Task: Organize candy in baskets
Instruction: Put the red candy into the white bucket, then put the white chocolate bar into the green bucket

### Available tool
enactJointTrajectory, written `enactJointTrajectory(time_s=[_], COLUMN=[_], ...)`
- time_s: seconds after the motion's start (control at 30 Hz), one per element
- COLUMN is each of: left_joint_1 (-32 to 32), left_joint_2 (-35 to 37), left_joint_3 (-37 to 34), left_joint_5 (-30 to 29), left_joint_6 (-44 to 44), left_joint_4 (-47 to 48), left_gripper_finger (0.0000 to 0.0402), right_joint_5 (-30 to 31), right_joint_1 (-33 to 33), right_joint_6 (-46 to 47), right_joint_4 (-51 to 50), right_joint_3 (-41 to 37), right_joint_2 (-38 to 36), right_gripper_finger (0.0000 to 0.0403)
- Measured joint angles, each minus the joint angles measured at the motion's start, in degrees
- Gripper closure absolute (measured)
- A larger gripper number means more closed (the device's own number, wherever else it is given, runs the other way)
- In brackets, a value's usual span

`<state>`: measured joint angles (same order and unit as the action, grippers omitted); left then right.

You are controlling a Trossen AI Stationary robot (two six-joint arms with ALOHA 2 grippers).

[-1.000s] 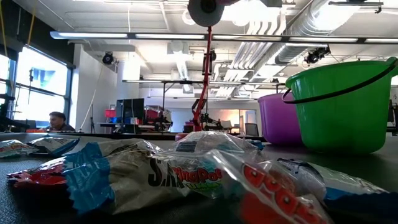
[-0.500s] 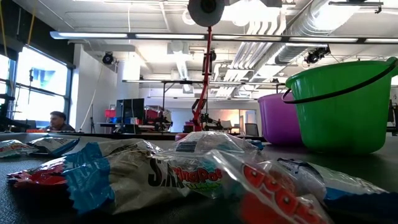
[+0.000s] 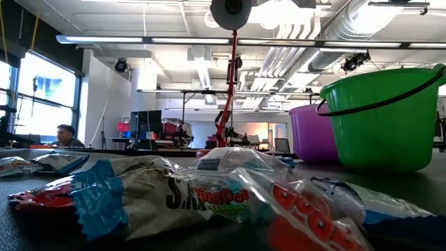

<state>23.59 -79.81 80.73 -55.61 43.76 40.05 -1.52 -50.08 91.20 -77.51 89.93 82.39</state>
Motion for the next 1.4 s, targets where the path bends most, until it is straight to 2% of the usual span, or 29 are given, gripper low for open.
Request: enactJointTrajectory(time_s=[0.2, 0.43, 0.67, 0.93, 1.0, 1.07, 1.13, 1.23, 1.4], left_joint_1=[0.00, 0.20, 0.22, 2.44, 3.50, 4.66, 5.50, 6.05, 5.17], left_joint_2=[0.00, 0.00, -1.03, -7.61, -9.31, -10.82, -12.55, -14.86, -18.19], left_joint_3=[0.00, -0.11, -6.12, -16.64, -18.29, -19.81, -20.11, -20.09, -20.06], left_joint_5=[0.98, 10.65, 28.71, 50.69, 55.87, 60.24, 62.23, 62.09, 59.99], left_joint_6=[2.74, 6.11, 8.13, 11.95, 11.31, 7.06, 0.84, -7.64, -10.40], left_joint_4=[0.02, -0.07, 0.18, 5.11, 7.12, 6.27, 6.87, 6.18, 5.82], left_gripper_finger=[0.0354, 0.0354, 0.0354, 0.0354, 0.0354, 0.0354, 0.0354, 0.0354, 0.0354], right_joint_5=[-0.24, -0.44, 0.01, 1.94, 2.19, 2.44, 2.47, 2.62, 4.60], right_joint_1=[-0.72, -0.70, -0.70, -0.14, 0.07, 0.59, 1.37, 2.69, 4.85], right_joint_6=[-2.82, -6.48, -11.52, -16.71, -17.69, -18.24, -18.30, -18.23, -19.45], right_joint_4=[-0.11, 0.03, 0.25, 0.15, 0.09, -0.01, 0.01, 0.02, 0.13], right_joint_3=[0.00, 0.00, 0.00, 0.00, 0.00, 0.00, 0.00, -0.02, -0.02], right_joint_2=[0.00, 0.00, 0.02, 0.07, 0.07, 0.07, 0.07, 0.07, 0.07], right_gripper_finger=[0.0315, 0.0269, 0.0273, 0.0274, 0.0274, 0.0274, 0.0274, 0.0274, 0.0274])
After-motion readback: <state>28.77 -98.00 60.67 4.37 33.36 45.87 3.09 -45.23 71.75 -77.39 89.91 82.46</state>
